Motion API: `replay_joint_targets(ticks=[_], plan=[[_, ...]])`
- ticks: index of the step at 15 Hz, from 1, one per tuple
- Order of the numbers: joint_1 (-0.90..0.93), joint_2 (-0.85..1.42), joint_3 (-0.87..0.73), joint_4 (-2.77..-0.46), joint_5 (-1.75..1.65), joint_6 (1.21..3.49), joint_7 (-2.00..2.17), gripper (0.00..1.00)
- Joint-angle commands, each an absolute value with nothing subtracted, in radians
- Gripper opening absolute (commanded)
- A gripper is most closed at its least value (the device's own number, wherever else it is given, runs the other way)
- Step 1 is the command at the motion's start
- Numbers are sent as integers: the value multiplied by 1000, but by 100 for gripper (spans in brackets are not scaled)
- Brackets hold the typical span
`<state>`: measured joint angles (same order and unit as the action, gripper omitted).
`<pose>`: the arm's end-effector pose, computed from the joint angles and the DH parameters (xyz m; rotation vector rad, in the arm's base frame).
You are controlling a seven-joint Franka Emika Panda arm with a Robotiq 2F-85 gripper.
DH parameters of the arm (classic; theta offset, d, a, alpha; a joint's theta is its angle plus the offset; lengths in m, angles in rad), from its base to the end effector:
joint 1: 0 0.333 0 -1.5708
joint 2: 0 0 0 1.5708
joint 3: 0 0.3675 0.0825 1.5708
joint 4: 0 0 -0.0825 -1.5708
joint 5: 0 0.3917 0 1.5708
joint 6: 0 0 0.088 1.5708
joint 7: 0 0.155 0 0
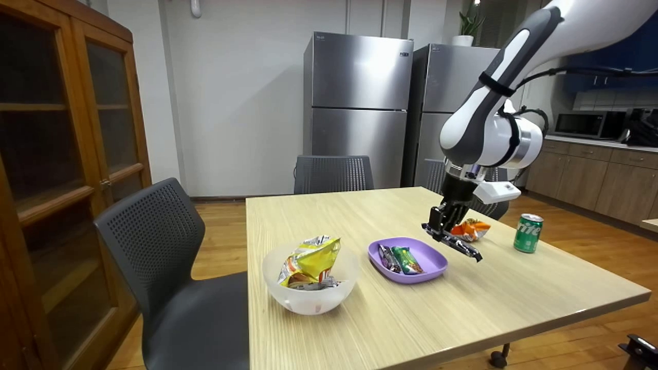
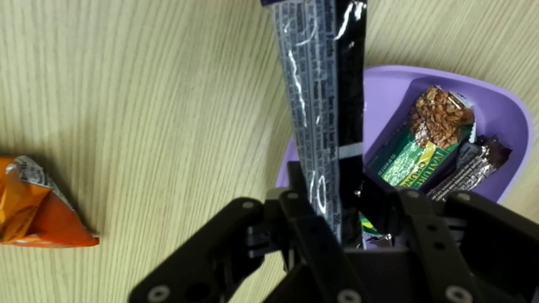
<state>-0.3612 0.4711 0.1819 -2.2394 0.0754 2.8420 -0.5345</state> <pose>0.5782 -0.1052 0.1637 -3.0517 -0.3982 -0.2550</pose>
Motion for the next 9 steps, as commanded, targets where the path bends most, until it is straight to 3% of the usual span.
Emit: replay_joint_targets(ticks=[1,9], plan=[[-282,471,128,-2186,65,2753,-414,9],[-178,535,70,-2046,81,2604,-239,9]])
